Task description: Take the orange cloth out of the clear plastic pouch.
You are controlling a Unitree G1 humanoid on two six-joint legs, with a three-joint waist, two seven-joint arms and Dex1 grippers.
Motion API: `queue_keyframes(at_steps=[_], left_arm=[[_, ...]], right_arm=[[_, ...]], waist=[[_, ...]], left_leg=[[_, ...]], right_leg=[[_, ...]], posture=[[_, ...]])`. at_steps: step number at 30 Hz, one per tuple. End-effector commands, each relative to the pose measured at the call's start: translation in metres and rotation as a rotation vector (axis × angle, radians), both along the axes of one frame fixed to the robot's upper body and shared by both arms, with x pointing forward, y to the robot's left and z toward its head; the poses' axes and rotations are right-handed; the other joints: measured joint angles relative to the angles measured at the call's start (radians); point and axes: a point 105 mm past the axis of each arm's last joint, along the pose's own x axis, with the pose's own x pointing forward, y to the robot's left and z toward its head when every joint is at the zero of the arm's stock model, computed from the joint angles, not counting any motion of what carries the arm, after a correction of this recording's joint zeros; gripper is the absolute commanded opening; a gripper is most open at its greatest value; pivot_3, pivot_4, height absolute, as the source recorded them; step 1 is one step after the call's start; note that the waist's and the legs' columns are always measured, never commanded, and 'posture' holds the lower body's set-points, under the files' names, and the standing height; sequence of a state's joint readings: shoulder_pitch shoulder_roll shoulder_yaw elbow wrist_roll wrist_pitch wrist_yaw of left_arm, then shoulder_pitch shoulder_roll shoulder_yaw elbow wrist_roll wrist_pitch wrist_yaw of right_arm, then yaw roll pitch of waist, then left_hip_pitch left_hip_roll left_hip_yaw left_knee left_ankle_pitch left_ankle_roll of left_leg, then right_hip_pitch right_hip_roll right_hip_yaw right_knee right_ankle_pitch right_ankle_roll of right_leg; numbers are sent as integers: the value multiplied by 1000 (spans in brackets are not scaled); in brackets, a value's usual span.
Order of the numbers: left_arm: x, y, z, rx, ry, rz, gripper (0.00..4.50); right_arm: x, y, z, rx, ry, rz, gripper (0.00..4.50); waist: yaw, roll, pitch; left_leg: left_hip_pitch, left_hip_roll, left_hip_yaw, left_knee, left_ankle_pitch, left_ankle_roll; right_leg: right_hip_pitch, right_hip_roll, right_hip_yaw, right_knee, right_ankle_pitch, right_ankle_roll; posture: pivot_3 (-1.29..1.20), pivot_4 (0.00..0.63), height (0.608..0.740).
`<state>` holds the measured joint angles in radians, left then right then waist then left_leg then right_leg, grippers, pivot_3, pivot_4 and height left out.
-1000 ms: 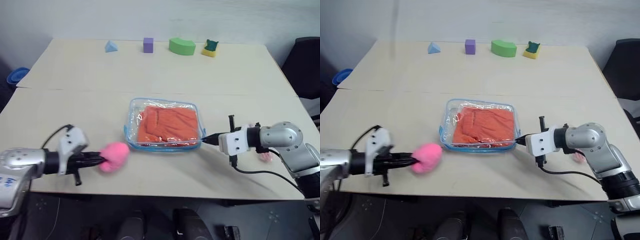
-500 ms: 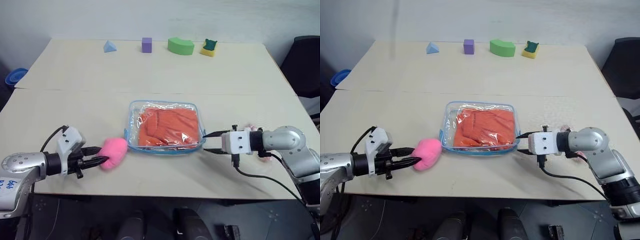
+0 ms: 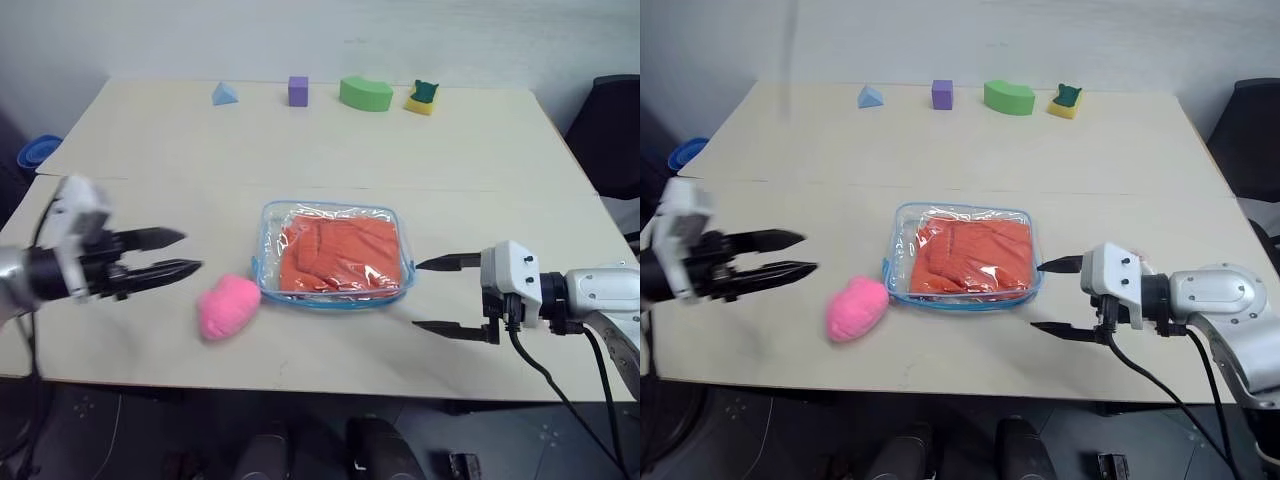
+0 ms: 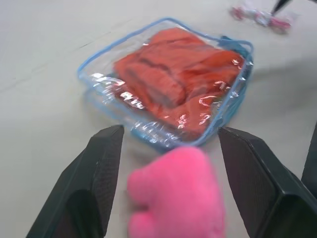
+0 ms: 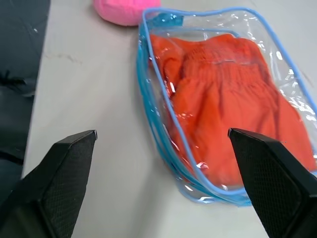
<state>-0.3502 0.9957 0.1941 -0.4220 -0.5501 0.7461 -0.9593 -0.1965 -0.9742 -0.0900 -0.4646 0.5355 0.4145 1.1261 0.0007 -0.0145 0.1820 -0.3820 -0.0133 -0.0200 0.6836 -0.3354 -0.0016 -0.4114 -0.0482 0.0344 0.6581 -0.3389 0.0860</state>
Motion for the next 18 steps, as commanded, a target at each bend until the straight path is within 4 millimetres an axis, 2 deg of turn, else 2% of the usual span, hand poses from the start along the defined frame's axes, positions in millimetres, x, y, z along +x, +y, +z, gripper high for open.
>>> queue_keyframes(at_steps=[1, 4, 11, 16, 18], left_arm=[[7, -29, -15, 208, -170, -102, 3207], [7, -42, -32, 326, -239, -198, 3207], [15, -36, -60, 475, -312, -242, 3207], [27, -37, -59, 413, -358, -161, 3207], [29, -39, -58, 388, -363, -153, 2834]], right_arm=[[-6, 6, 7, 11, -17, 10, 4426], [-6, 7, 4, 0, -28, -10, 4426], [-7, 6, 3, 20, -25, -48, 4426], [-11, 7, 5, 41, -17, -57, 4426], [-11, 7, 5, 43, -15, -62, 4470]], waist=[[-4, 0, 0], [-14, 0, 0], [-5, 0, 0], [3, 0, 0], [3, 0, 0]], left_leg=[[0, 0, 0, -1, 0, 0], [0, 1, 3, -2, 0, 0], [0, 1, 3, -1, 0, 1], [0, 1, 2, -1, -1, 3], [0, 1, 2, 0, -2, 3]], right_leg=[[0, 0, 0, 0, 0, 0], [-3, 3, 3, 1, 0, 0], [-3, 3, 3, 1, 0, 0], [-2, 3, 3, 1, 0, 0], [-2, 3, 3, 1, 0, 0]], posture=[[0, 150, 740], [0, 150, 740], [0, 150, 740], [0, 150, 740], [0, 150, 740]])
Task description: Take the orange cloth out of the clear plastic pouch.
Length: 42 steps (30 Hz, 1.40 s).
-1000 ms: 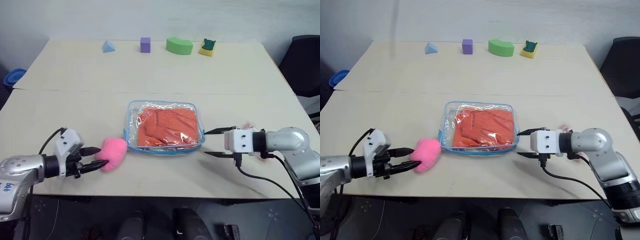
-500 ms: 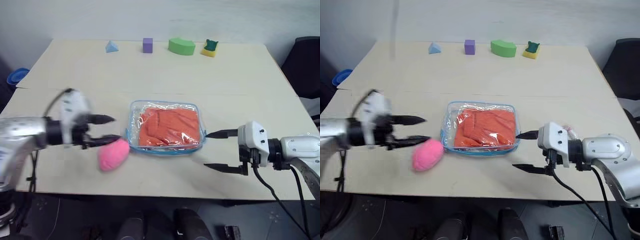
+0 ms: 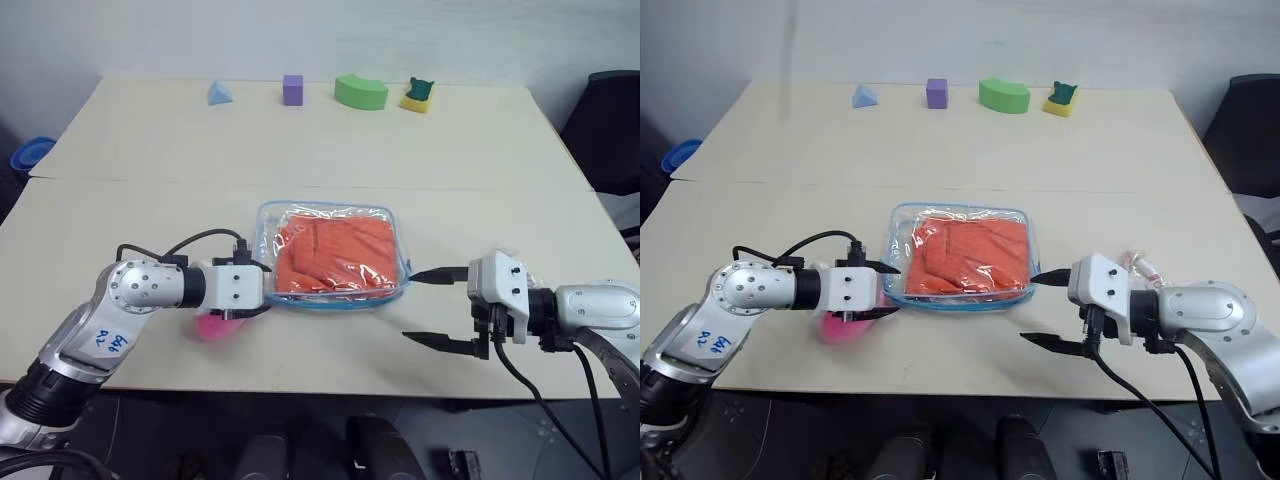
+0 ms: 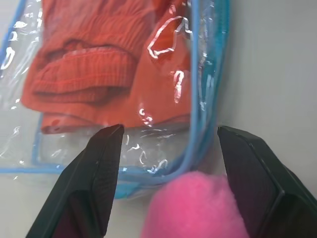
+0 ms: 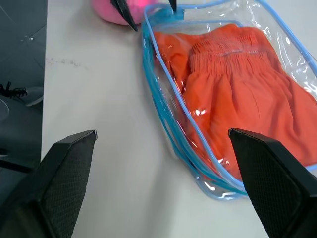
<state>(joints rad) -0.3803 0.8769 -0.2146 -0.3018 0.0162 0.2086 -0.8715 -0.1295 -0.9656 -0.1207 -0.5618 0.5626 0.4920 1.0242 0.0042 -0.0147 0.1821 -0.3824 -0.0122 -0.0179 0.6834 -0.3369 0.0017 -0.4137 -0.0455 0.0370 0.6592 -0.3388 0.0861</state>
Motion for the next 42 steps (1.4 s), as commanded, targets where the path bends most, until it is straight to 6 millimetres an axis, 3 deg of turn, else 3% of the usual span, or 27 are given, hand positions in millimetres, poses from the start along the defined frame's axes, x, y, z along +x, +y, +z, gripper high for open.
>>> queue_keyframes(at_steps=[1, 9, 12, 15, 18, 23, 25, 27, 32, 42], left_arm=[[3, 0, 10, -31, -52, 8, 2662], [0, -7, 13, -178, 52, 28, 215], [-11, -23, 31, -441, 249, 23, 29], [-9, -27, 42, -558, 324, 56, 0], [-8, -30, 42, -570, 342, 73, 0], [-9, -39, 37, -567, 353, 69, 0], [-7, -42, 37, -574, 351, 72, 0], [-7, -45, 36, -574, 357, 64, 0], [-10, -50, 34, -565, 364, 45, 0], [-9, -56, 36, -578, 364, 31, 0]], right_arm=[[-4, 2, 8, 19, -31, 5, 4470], [-3, 4, 9, 27, -31, 6, 4470], [-4, 6, 8, 29, -28, 22, 4470], [-5, 11, 4, 31, -20, 30, 3934], [-5, 18, -4, 29, -17, 31, 2885], [20, 35, -20, 17, -82, -85, 1229], [29, 42, -24, 21, -110, -122, 1229], [36, 49, -26, 36, -124, -160, 1663], [55, 55, -32, -1, -217, -259, 3288], [73, 59, -58, -162, -320, -294, 3288]], waist=[[-1, 0, 0], [-2, 0, 0], [-2, 0, 0], [-1, 0, 0], [-2, 0, 0], [-7, 0, 0], [-6, 0, 0], [-5, 0, 0], [-5, 0, 0], [-7, 0, 0]], left_leg=[[0, 0, 0, 0, 0, 0], [0, 0, 0, 0, 0, 0], [0, 0, 0, 0, 0, 0], [0, 0, -1, 1, 1, -2], [0, 0, -1, 1, 2, -3], [0, 0, -1, 1, 3, -5], [0, 0, -1, 1, 3, -6], [0, 0, -1, 1, 3, -6], [0, -1, -1, 1, 3, -6], [0, -1, -1, 1, 3, -6]], right_leg=[[0, 0, 0, 0, 0, 0], [0, 0, 0, 1, 0, 0], [0, 0, 0, 1, 0, 0], [0, 0, -1, 2, 0, 0], [0, 0, -1, 2, 0, 0], [0, 1, -1, 2, 0, 0], [-1, 1, -1, 2, 0, 0], [-1, 0, -1, 2, 0, 0], [-1, 0, -1, 2, 0, 0], [-1, 0, -1, 2, 0, 0]], posture=[[0, 150, 740], [0, 150, 740], [0, 150, 740], [0, 150, 740], [0, 150, 740], [0, 150, 740], [0, 150, 740], [0, 150, 740], [0, 150, 740], [0, 150, 740]])
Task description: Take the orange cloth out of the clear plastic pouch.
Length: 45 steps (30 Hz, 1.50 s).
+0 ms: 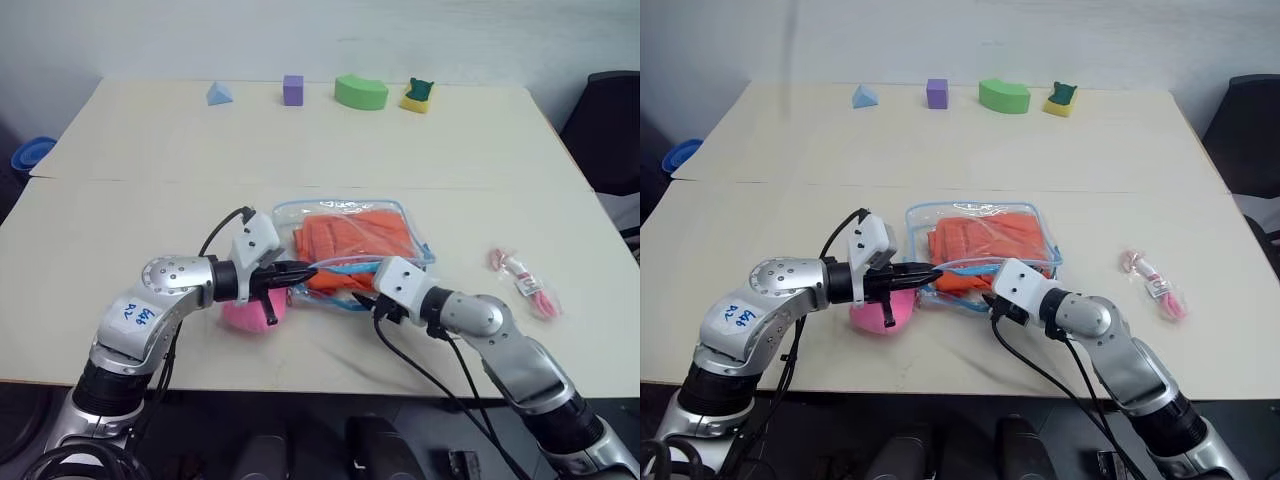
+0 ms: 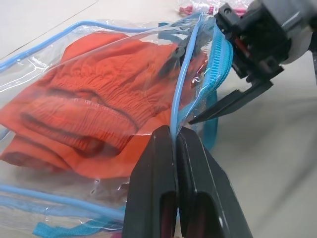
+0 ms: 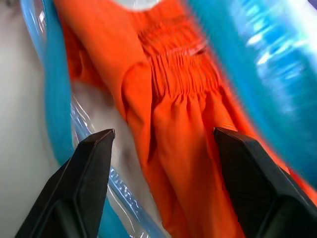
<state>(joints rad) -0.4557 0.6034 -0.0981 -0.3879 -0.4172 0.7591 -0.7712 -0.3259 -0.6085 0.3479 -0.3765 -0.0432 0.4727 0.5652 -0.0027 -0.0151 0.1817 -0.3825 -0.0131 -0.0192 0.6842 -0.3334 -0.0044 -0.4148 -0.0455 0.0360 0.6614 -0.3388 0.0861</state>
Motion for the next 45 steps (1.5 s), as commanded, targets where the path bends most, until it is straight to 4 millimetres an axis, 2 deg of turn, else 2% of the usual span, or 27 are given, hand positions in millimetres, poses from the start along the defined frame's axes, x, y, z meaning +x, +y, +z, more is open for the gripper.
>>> queue_keyframes(at_steps=[1, 7, 8, 10, 18, 23, 27, 30, 35, 40, 45], left_arm=[[-5, -8, 12, -18, -56, -37, 0], [-3, -11, 14, -28, -61, -36, 0], [-3, -11, 14, -29, -62, -36, 0], [-3, -11, 14, -30, -63, -34, 0], [6, -9, 15, -79, -49, 35, 0], [24, -12, 15, -101, -45, 119, 0], [36, -15, 9, -60, -65, 150, 0], [40, -19, 8, -63, -64, 150, 0], [41, -20, 5, -47, -81, 135, 0], [28, -40, 12, -102, -72, 18, 0], [12, -62, 12, -104, -38, -117, 0]], right_arm=[[8, 2, -4, -70, -62, 0, 3288], [31, -2, -21, -129, -72, -73, 3288], [32, -2, -23, -124, -65, -75, 3120], [32, -2, -25, -131, -56, -54, 2650], [16, 0, -25, -154, -55, 64, 29], [-15, 5, -22, -295, -164, 328, 29], [-33, 3, -6, -307, -250, 459, 29], [-52, -11, -8, -400, -253, 587, 29], [-69, -34, -9, -459, -222, 644, 29], [-67, -32, -14, -446, -203, 639, 29], [-39, -16, -20, -438, -222, 586, 29]], waist=[[-1, 0, 0], [-2, -1, 0], [-2, -1, -1], [-2, -1, -1], [1, -1, -1], [4, -1, -1], [1, -1, -1], [1, -1, -1], [6, -2, -1], [1, -2, -1], [0, -2, -1]], left_leg=[[0, 0, 0, 0, 0, 0], [1, 0, 0, 0, 0, 0], [1, 0, 0, 0, 0, -1], [2, 0, 0, 0, 0, -1], [4, 0, 0, 0, 0, 0], [4, -1, 0, 0, 0, 0], [5, -1, 0, -1, 0, 0], [5, -1, 1, -1, 0, 0], [5, -1, 1, -1, 0, 0], [6, -1, 1, -1, 0, 0], [6, 0, 1, -1, 1, -1]], right_leg=[[0, 0, 0, 0, 0, 0], [0, 0, 0, 1, 0, 0], [0, 0, 0, 1, 0, 0], [1, 0, 0, 1, 0, 0], [4, 0, 0, 0, 0, 0], [5, -1, 0, 0, 0, 0], [4, 0, 0, 0, 0, 0], [4, 0, 1, -1, 0, 0], [5, 0, 1, -1, 0, 0], [5, 0, 1, 0, 0, 0], [5, 1, 1, 0, 0, 0]], posture=[[0, 150, 740], [0, 150, 740], [0, 150, 740], [0, 150, 740], [0, 150, 740], [0, 150, 740], [0, 150, 740], [0, 150, 740], [0, 150, 740], [0, 150, 740], [0, 150, 740]])
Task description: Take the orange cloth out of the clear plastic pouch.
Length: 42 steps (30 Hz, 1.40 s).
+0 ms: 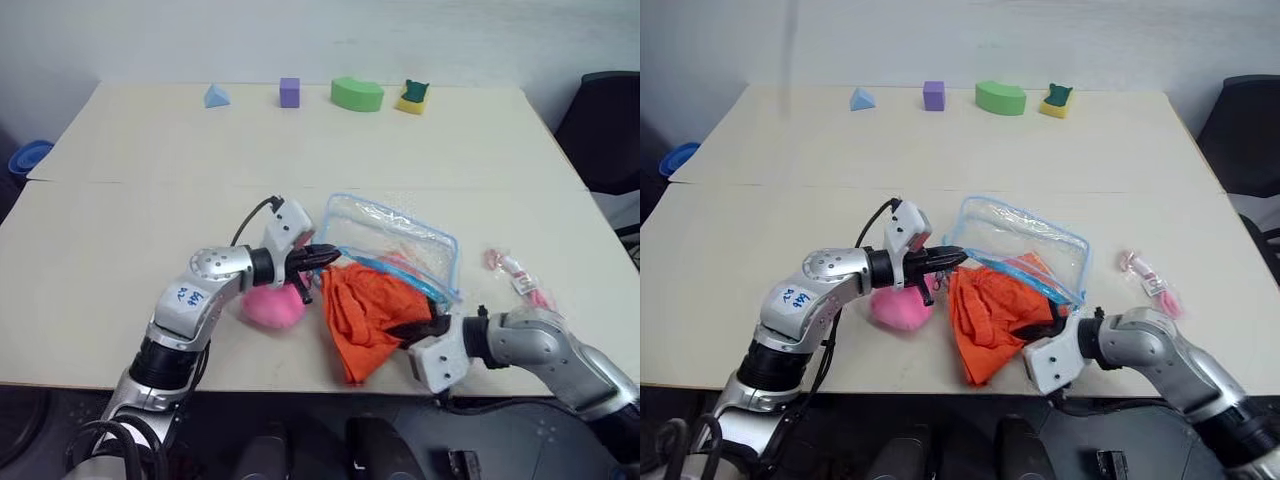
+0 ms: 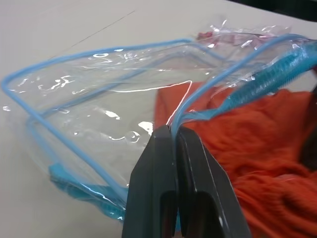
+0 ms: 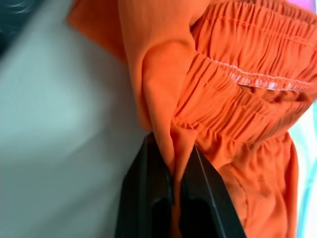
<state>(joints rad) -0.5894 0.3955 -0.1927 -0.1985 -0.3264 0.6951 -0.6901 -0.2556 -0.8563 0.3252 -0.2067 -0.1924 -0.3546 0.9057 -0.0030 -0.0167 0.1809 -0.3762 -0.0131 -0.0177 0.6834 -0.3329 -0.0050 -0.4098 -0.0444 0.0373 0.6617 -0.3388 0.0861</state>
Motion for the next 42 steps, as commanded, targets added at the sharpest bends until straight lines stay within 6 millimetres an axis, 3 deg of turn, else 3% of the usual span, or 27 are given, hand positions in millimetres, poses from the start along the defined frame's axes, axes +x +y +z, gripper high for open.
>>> queue_keyframes(at_steps=[1, 5, 9, 14, 16, 20, 23, 26, 28, 31, 33, 36, 42], left_arm=[[-20, -20, 12, -13, -25, -148, 0], [-19, -24, 13, -18, -22, -149, 0], [10, -13, 10, 10, -40, 21, 0], [45, 22, 3, 78, -84, 240, 0], [58, 43, -2, 125, -105, 322, 0], [67, 73, 0, 163, -130, 403, 0], [66, 89, 3, 170, -137, 416, 0], [50, 97, 2, 197, -136, 346, 0], [32, 96, -3, 223, -127, 246, 0], [-24, 95, -19, 311, -67, -12, 0], [-41, 96, -25, 344, -41, -79, 0], [-49, 95, -30, 370, -42, -108, 0], [-38, 96, -32, 407, -85, -58, 0]], right_arm=[[12, 9, -2, -15, -32, 6, 29], [14, 17, -6, -73, -82, 80, 29], [0, 16, -7, -92, -93, 170, 29], [-42, -12, -6, -152, -48, 269, 29], [-60, -33, -8, -224, -4, 287, 29], [-72, -66, -6, -312, 37, 237, 29], [-67, -89, -2, -328, 49, 123, 29], [-56, -118, 2, -326, 29, -33, 29], [-42, -130, 9, -245, -4, -174, 29], [6, -143, 44, 68, -161, -493, 29], [19, -141, 48, 136, -192, -556, 29], [27, -138, 39, 129, -207, -593, 29], [40, -134, 26, 129, -192, -628, 29]], waist=[[0, 0, 0], [1, 0, 0], [1, 0, 0], [10, 0, 0], [11, 0, 0], [11, 0, 0], [8, -1, 0], [3, -1, 0], [1, 0, 0], [-5, -5, 0], [-20, -2, 1], [-6, -2, 1], [1, -2, 1]], left_leg=[[0, 0, 0, 0, 0, 0], [0, 0, 0, 0, 0, 0], [1, 0, 0, 0, 0, 0], [1, 0, 0, -1, 0, 0], [1, 0, 0, 0, 0, 0], [1, 0, 1, 0, 0, 0], [2, 0, 1, -1, 0, 0], [2, 0, 1, -1, 0, 0], [3, 0, 2, -1, 0, 0], [3, 0, 1, -1, 0, 0], [5, 2, 2, -3, -1, -1], [5, 2, 1, -3, -1, -1], [5, 0, 2, -2, -2, 1]], right_leg=[[0, 0, 0, 0, 0, 0], [0, 0, 0, -1, 0, 0], [1, 0, 0, 0, 0, 0], [0, -1, 0, -1, 0, 0], [1, -1, 0, -2, 0, 0], [2, 0, 0, -1, 0, 0], [2, 0, 1, -1, 0, 0], [2, 0, 1, -1, 0, 0], [2, 0, 2, -1, 0, 0], [3, 0, 2, 0, 0, 0], [4, 2, 5, -1, 0, 0], [2, 1, 4, -1, 0, -1], [3, 1, 4, -1, 0, -1]], posture=[[0, 150, 740], [0, 150, 740], [0, 150, 740], [0, 150, 740], [0, 150, 740], [0, 150, 740], [0, 150, 740], [0, 150, 740], [0, 150, 740], [0, 150, 740], [0, 150, 740], [0, 150, 740], [0, 150, 740]])
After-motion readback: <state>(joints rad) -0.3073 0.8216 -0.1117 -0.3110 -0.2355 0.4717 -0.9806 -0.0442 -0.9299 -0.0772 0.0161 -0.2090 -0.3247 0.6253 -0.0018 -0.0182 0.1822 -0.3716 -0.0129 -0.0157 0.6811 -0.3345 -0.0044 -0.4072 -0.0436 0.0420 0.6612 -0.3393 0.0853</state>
